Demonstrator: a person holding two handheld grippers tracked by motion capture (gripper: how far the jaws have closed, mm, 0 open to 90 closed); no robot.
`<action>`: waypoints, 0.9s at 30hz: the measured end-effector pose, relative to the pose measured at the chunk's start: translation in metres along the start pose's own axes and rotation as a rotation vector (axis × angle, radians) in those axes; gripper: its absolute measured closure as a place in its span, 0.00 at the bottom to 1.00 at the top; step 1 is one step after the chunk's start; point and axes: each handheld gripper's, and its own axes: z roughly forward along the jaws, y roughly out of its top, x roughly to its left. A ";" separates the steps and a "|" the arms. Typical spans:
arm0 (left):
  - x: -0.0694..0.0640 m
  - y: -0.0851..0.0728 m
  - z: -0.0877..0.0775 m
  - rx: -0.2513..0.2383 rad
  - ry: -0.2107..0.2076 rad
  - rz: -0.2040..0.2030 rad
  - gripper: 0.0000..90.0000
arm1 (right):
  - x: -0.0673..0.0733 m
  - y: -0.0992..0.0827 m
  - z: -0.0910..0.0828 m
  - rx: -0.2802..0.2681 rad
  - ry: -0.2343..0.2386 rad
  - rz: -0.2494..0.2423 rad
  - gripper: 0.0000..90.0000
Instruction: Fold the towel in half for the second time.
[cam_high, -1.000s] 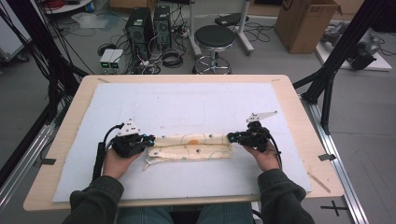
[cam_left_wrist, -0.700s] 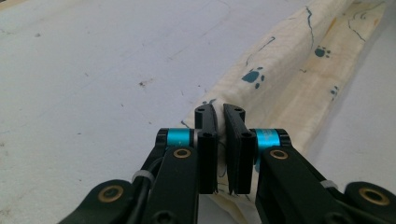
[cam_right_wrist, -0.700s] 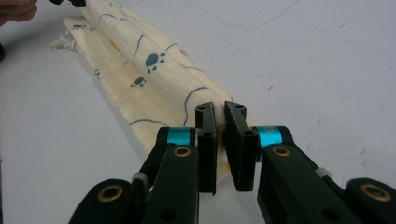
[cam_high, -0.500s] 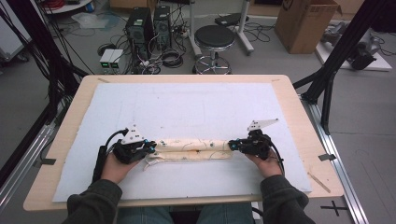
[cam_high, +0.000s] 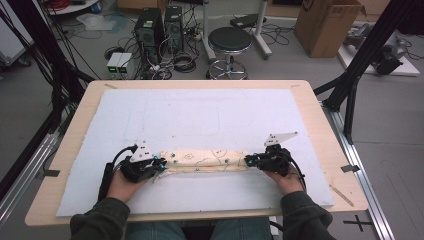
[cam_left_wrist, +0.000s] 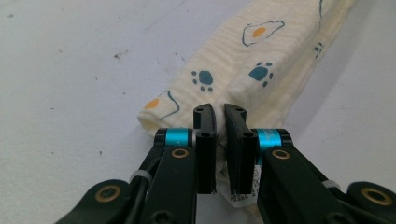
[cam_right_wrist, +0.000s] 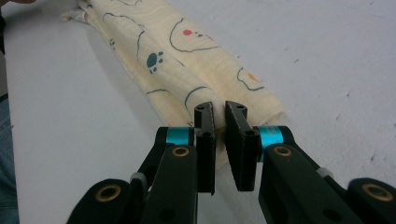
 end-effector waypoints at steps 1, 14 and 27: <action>-0.001 -0.001 0.000 -0.001 -0.003 -0.004 0.91 | 0.000 -0.001 0.000 -0.001 -0.002 0.002 0.91; -0.002 -0.006 -0.008 -0.030 -0.098 -0.046 0.61 | 0.007 -0.013 -0.004 0.009 -0.017 0.014 0.70; 0.001 0.013 -0.025 -0.142 -0.079 -0.077 0.43 | 0.018 0.007 -0.022 -0.085 -0.009 -0.010 0.62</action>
